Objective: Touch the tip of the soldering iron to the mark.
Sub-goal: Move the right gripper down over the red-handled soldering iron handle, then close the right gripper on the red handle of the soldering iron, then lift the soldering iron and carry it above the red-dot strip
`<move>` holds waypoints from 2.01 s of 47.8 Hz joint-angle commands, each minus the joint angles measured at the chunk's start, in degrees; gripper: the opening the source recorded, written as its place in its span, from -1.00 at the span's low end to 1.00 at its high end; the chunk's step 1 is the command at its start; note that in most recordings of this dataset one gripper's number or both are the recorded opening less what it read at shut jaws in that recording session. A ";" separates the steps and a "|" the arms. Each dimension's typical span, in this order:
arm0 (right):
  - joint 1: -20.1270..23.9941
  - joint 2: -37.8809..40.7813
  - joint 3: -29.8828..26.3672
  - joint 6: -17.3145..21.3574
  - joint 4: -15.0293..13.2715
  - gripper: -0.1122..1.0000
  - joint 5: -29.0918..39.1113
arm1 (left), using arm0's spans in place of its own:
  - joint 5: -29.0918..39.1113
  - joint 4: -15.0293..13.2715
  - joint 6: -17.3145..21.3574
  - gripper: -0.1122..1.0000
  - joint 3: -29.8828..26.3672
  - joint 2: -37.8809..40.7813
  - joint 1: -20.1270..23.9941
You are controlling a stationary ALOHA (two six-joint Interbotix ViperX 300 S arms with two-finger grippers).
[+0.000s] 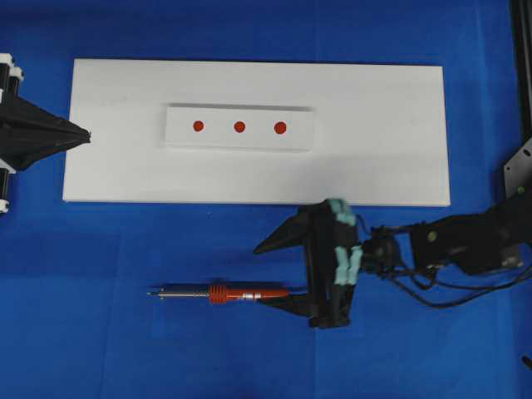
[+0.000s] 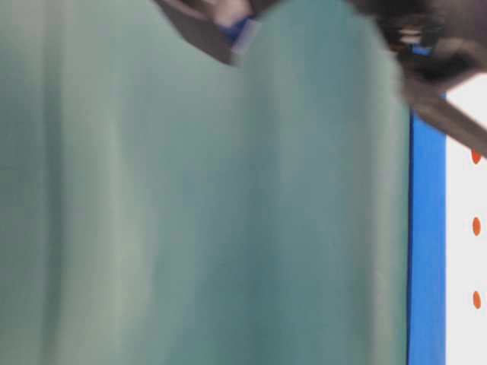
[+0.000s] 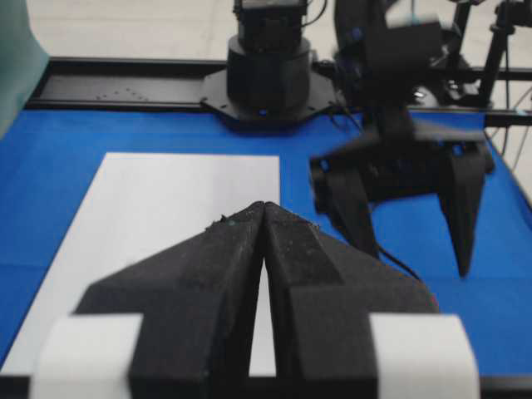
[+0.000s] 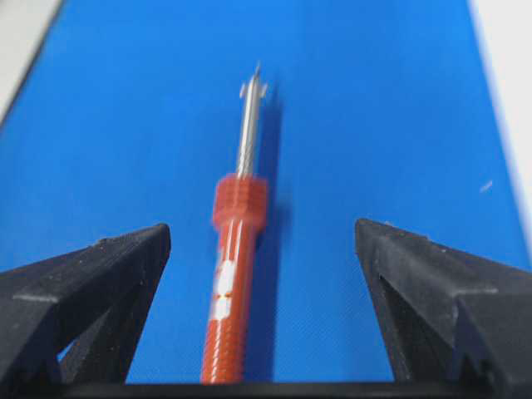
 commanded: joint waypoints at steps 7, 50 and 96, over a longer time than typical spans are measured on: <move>1.93 7.38 -5.54 -0.09 4.31 0.78 -1.85 | -0.53 0.09 0.00 -0.80 -0.09 -0.88 0.00; 3.69 11.87 -9.40 -3.08 4.92 -0.69 -1.76 | -0.62 0.09 0.00 -0.80 0.97 -1.49 0.00; -1.23 -18.72 -6.86 -12.13 5.19 -0.69 23.64 | -0.62 0.18 0.00 -0.80 0.79 -1.58 0.00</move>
